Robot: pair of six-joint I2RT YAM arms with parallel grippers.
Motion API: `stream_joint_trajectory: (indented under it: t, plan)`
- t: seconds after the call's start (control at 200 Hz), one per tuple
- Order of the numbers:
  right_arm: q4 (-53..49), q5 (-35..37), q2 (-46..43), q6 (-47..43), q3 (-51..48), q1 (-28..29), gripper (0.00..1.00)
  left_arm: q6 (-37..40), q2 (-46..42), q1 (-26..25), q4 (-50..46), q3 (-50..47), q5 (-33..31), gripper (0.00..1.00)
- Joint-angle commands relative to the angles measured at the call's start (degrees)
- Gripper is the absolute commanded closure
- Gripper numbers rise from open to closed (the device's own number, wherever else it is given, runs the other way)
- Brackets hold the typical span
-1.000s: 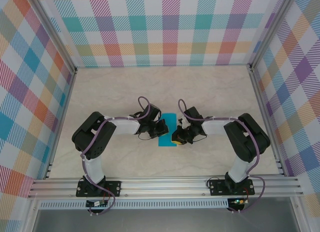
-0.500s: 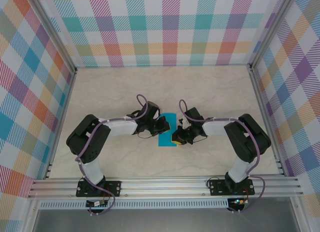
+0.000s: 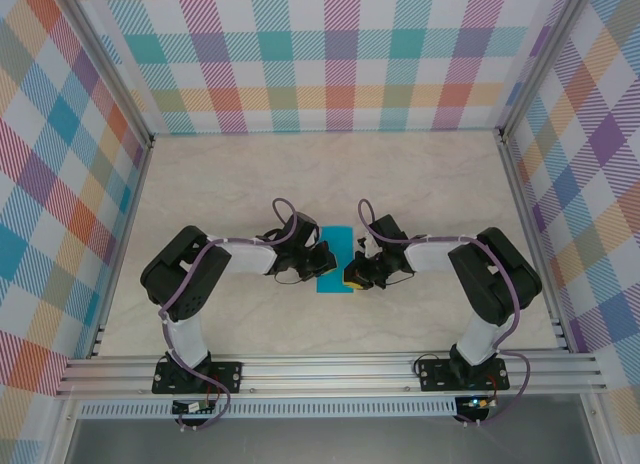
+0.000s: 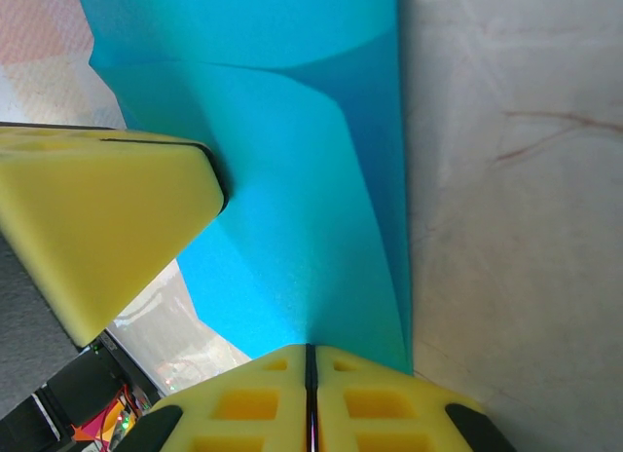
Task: Fold a paper plane with a square sheet of paper (pick it up from the middle)
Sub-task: Fold the triangle a second time at the center of the table.
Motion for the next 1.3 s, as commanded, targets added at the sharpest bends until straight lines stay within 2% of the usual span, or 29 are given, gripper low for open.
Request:
stream_joint_trajectory:
  t: [0.0, 0.22, 0.615, 1.295]
  plan:
    - [-3.72, 3.84, 1.38, 0.32, -2.12, 0.23, 0.91, 1.30, 1.98, -0.39, -1.44, -0.73, -5.15, 1.00]
    - [-5.07, 4.66, 1.13, -0.85, -1.92, 0.14, 0.92, 2.33, 0.43, 1.15, -4.13, -0.86, -7.97, 1.00]
    - [-5.49, 4.24, 0.62, -1.52, -2.26, 0.14, 0.91, 2.95, -0.07, 5.51, -3.22, -0.77, -6.79, 1.00]
    - [-5.41, 3.07, -0.16, -1.78, -2.22, 0.05, 0.91, 5.94, -0.51, 9.82, -6.92, 1.04, -6.09, 0.98]
